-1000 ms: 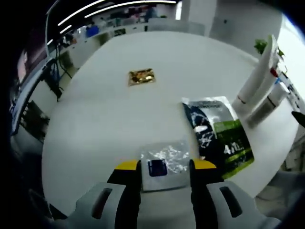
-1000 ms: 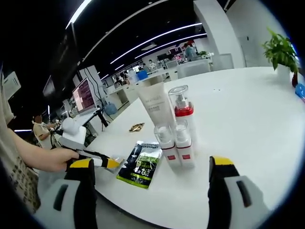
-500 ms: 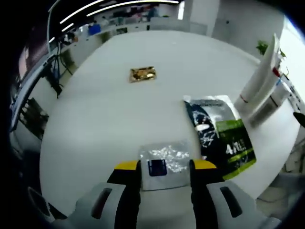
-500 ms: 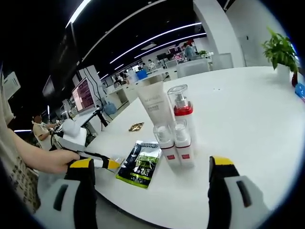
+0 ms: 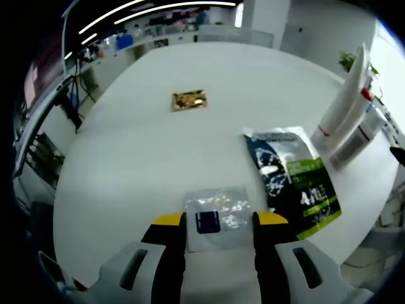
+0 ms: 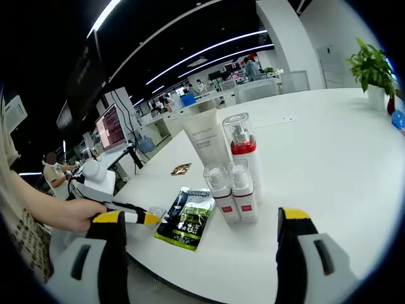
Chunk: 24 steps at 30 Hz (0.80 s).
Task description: Arrange the skincare products in the storage area until every visible bottle or jar stands upright without overlapping.
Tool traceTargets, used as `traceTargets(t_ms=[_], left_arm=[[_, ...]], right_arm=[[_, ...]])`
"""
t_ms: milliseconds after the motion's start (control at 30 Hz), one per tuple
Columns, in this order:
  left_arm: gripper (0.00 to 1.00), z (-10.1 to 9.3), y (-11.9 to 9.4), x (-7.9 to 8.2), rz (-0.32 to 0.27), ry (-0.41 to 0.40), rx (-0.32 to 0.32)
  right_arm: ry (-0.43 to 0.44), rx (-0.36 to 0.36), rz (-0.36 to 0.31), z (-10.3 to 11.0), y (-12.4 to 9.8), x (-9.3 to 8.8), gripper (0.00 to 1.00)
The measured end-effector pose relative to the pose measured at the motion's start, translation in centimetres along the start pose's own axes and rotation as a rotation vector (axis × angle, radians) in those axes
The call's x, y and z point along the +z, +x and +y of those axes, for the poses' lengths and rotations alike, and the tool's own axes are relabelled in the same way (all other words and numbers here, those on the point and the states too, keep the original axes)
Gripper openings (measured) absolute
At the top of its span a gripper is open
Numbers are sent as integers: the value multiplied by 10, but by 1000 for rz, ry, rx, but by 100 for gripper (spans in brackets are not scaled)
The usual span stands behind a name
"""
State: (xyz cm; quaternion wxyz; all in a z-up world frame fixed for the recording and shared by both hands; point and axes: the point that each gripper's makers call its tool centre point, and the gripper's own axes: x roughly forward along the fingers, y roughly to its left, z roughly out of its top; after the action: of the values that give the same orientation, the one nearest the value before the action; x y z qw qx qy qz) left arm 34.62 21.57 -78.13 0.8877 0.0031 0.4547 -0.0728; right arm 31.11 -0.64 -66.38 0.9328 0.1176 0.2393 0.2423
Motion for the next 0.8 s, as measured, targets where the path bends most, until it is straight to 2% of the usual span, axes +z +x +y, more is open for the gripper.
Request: traceTargets(t_ms=[333,467,567,800], left_arm=[[48,-3,-1,0,9,26,-23],[52,-5,-2,3,3,45,-54],[53,-7,-4,5,3,41,-84],[56,-4,-12,5,-1,22,-96]], right_arm=[[-1,4,-5,0,-1,1,100],[-5,7,-6,1,-1,1,100],[-10,9,-5,1,-1,1,99],[-21,16,-9,3,-1,2,99]])
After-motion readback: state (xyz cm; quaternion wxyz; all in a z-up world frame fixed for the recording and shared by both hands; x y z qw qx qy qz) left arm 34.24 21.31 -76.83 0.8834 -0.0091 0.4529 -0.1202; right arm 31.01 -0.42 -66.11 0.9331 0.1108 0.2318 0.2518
